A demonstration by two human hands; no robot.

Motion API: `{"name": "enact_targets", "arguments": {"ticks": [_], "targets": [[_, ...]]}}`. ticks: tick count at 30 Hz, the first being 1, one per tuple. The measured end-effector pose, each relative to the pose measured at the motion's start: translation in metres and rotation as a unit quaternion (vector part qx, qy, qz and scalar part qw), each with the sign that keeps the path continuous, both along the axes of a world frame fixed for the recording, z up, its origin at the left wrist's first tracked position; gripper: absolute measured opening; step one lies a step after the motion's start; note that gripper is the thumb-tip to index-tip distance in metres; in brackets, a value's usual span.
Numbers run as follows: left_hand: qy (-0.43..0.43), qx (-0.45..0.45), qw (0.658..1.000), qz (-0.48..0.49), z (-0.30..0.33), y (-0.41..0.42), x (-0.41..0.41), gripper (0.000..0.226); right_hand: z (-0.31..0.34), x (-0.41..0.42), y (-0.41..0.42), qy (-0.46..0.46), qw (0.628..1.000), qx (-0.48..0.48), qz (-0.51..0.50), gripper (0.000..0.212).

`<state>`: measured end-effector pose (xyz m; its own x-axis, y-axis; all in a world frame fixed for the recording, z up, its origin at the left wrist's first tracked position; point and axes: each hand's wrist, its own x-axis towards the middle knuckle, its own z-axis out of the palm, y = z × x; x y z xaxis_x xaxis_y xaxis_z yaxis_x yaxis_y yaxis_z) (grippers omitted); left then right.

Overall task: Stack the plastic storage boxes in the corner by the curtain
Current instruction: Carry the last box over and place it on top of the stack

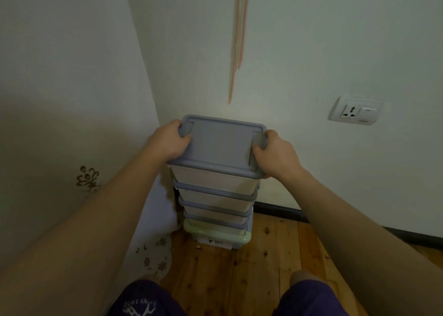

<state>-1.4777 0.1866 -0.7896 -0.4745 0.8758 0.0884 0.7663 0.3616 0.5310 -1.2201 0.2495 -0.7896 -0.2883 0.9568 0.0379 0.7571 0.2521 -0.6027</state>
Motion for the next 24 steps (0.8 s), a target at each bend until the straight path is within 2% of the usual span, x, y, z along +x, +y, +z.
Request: {"name": "enact_targets", "arguments": {"ticks": [15,24], "targets": [[0.012,0.039,0.999,-0.016,-0.013,-0.011,0.002,0.047,0.001,-0.002,0.0,-0.013,1.0,0.002,0.016,0.051],[-0.071,0.093,0.993,0.032,-0.026,-0.01,-0.003,0.045,-0.001,0.003,0.006,-0.033,0.998,0.052,0.023,0.053]]}}
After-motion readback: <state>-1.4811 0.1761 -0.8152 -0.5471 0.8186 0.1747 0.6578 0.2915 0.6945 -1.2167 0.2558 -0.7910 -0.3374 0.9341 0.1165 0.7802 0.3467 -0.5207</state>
